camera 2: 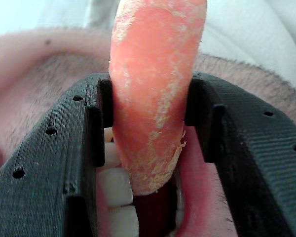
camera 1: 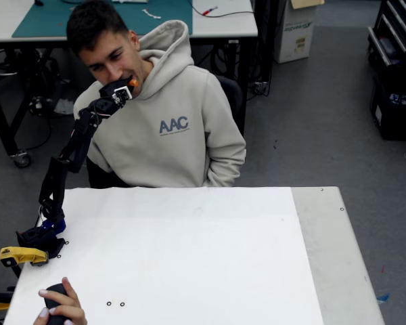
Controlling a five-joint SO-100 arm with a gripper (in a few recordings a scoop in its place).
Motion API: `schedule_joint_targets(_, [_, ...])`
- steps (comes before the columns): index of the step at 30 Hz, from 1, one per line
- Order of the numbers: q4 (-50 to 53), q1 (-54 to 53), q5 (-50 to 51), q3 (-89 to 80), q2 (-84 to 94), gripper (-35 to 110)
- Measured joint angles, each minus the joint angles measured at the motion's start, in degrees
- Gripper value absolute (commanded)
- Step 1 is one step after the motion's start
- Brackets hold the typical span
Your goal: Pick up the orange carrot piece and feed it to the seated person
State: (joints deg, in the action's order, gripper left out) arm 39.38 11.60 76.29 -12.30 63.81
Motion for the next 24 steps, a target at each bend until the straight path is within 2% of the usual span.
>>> schedule_joint_targets(4, [0.0,0.53,-2.02,0.0,0.09,26])
schedule_joint_targets(15, [0.0,0.26,-2.9,0.0,0.09,23])
schedule_joint_targets(24, [0.0,-7.91,-2.64,0.26,0.0,23])
